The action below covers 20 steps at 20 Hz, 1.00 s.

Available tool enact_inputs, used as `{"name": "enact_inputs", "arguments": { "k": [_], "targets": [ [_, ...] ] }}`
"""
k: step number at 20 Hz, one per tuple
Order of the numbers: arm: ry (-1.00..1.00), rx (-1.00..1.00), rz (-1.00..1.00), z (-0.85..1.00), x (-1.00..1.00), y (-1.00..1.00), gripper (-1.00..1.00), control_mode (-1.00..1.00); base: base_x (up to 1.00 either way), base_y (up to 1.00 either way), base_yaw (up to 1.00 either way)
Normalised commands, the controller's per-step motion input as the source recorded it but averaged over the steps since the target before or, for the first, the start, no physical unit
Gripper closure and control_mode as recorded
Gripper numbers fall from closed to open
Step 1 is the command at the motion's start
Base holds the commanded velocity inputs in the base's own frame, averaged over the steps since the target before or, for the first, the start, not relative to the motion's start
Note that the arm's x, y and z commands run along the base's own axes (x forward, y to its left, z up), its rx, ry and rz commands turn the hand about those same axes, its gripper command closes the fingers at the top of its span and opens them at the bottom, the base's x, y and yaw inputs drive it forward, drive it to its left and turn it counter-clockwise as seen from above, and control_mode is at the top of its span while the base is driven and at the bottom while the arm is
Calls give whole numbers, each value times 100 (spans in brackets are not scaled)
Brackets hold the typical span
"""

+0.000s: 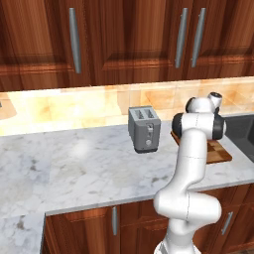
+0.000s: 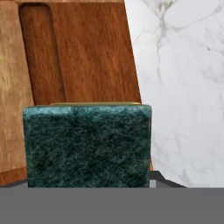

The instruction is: Pick up the sponge from the counter and clean the cutting board by briefly scrubbing or pressing down on the cutting board. Once finished, release the sponge.

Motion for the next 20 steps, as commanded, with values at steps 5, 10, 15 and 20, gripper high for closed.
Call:
{"name": "enact_inputs", "arguments": {
  "k": [5, 10, 15, 20],
  "targets": [
    [0, 0, 0, -7, -7, 36, 100, -100, 0, 0, 0],
    [0, 0, 0, -1, -5, 48, 100, -100, 0, 0, 0],
    [0, 0, 0, 0, -15, 52, 100, -100, 0, 0, 0],
    [0, 0, 0, 0, -34, 51, 100, -100, 0, 0, 0]
  ]
}}
